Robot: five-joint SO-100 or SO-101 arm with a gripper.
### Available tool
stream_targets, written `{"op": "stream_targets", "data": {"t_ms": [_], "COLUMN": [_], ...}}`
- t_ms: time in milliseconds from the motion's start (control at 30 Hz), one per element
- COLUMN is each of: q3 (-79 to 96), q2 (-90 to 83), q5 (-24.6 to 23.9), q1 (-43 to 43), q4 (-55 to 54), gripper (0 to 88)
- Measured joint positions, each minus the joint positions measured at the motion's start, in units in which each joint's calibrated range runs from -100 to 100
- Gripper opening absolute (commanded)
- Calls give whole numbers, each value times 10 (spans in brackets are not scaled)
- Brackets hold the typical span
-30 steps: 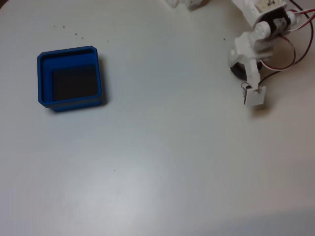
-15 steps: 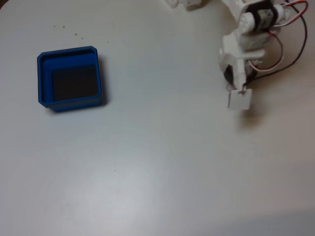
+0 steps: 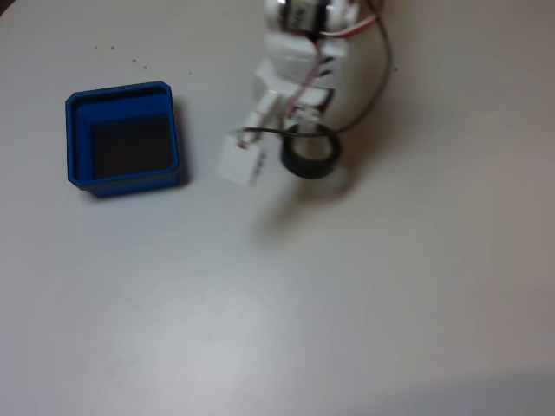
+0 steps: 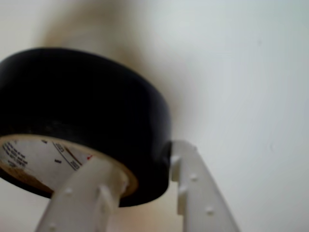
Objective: Pick the black tape roll and drop it in the blue box
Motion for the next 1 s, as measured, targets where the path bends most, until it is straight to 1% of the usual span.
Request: {"op": "stream_targets", "data": {"t_ms": [67, 233, 367, 500, 733, 1000], "q3": [-8, -8, -8, -8, -8, -9], "q2": [0, 0, 0, 0, 3, 47], "q5": [0, 0, 0, 0, 0, 0], "q1": [50, 170, 237, 281, 345, 368], "q4": [-4, -57, -104, -141, -174, -184], "gripper": [10, 10, 10, 10, 11, 12]}}
